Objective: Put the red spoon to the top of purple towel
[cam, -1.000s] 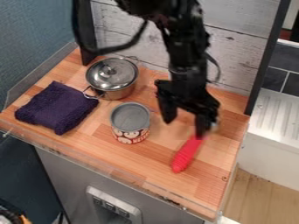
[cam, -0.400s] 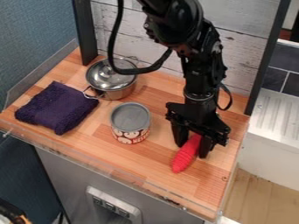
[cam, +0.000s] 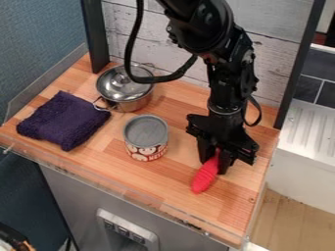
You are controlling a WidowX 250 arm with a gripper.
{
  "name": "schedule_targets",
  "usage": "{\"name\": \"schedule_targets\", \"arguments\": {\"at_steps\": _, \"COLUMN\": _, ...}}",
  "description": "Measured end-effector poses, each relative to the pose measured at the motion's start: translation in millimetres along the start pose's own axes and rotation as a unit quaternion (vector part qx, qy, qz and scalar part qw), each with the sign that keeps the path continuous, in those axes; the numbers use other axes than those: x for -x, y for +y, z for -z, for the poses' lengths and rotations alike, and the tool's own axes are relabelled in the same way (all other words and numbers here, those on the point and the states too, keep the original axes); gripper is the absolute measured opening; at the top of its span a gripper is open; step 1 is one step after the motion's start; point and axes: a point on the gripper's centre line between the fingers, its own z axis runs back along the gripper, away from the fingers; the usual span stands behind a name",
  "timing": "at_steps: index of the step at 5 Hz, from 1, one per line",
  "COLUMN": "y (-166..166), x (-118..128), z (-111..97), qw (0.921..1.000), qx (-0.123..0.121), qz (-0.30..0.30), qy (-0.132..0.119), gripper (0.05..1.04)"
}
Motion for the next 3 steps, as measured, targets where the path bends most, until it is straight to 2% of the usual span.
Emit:
{"name": "schedule_targets", "arguments": {"at_steps": 1, "y": -1, "x": -1, "z": -25, "qw": 0.9997, "qx": 0.010, "qz": 0.003, "qy": -0.022, "gripper": 0.365}}
{"name": "schedule_targets", "arguments": {"at_steps": 2, "y": 21, "x": 7, "z": -66, "qw": 0.9970, "qx": 0.029, "qz": -0.018, "qy": -0.069, "gripper": 0.366}}
{"name": "schedule_targets", "arguments": {"at_steps": 3, "y": 70, "x": 25, "z": -107, "qw": 0.9914, "qx": 0.027, "qz": -0.058, "qy": -0.114, "gripper": 0.365}}
